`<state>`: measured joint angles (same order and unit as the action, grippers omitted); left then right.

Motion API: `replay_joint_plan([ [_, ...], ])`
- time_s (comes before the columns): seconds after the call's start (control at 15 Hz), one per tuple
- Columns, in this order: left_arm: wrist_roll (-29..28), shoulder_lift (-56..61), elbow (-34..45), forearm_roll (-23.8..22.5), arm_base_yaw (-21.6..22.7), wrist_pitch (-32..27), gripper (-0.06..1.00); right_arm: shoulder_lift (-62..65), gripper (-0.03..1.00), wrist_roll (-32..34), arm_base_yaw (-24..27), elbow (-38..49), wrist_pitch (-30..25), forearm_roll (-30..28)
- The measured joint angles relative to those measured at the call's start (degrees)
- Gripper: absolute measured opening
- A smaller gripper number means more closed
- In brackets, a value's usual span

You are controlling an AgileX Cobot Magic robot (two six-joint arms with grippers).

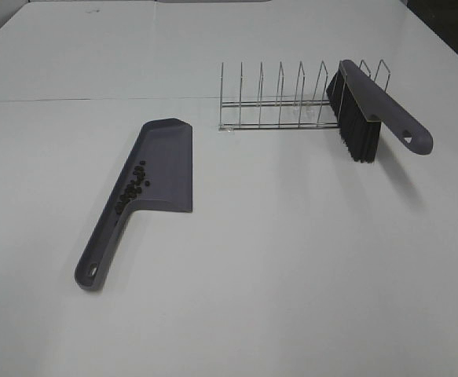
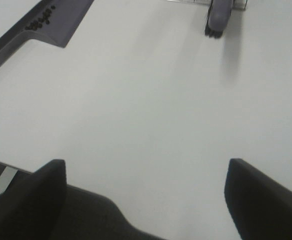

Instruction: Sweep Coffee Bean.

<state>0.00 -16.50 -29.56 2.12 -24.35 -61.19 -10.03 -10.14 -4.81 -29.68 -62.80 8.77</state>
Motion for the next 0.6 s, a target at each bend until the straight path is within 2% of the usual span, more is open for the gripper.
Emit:
replay_joint_plan([
  [0.2, 2.75, 0.0, 0.63, 1.38, 0.0, 0.17, 0.73, 4.35, 0.73, -2.41, 0.0, 0.57, 0.8, 1.03],
  [0.6, 2.81, 0.0, 0.74, 1.89, 0.0, 0.23, 0.73, 4.35, 0.73, -2.52, 0.0, 0.57, 0.8, 1.03],
])
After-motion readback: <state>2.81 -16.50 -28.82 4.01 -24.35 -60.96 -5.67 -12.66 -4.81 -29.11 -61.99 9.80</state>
